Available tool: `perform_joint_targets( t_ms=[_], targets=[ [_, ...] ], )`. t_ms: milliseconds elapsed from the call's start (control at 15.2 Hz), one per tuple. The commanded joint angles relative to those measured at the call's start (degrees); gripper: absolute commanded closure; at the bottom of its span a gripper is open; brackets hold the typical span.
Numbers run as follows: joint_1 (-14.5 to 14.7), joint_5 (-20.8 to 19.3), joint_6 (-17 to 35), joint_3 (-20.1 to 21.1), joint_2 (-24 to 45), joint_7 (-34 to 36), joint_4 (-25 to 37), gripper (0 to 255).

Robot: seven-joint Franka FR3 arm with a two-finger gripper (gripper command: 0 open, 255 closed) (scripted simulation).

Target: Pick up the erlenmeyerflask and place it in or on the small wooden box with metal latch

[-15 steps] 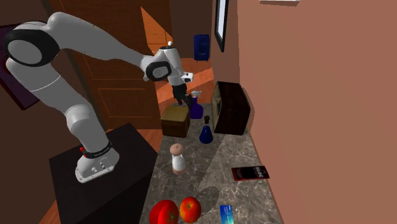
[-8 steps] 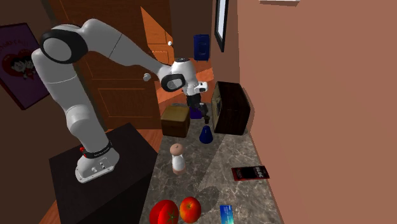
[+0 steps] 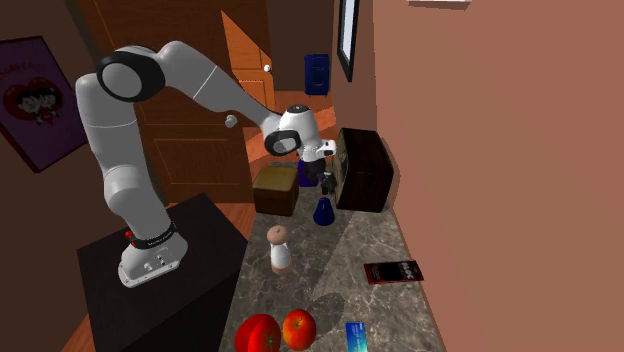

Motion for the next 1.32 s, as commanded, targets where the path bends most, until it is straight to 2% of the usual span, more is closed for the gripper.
perform_joint_targets(
  t_ms=[0,528,594,1254],
  targets=[
    [-0.4,1.1,1.1,0.3,1.7,-0.9,0.5,0],
    [-0.5,1.4,1.4,0.5,2.1,-1.1,0.6,0],
    [-0.5,1.4,1.4,0.5,2.1,-1.1,0.6,255],
    [-0.4,1.0,0.8,0.3,1.5,-0.8,0.7,255]
  ],
)
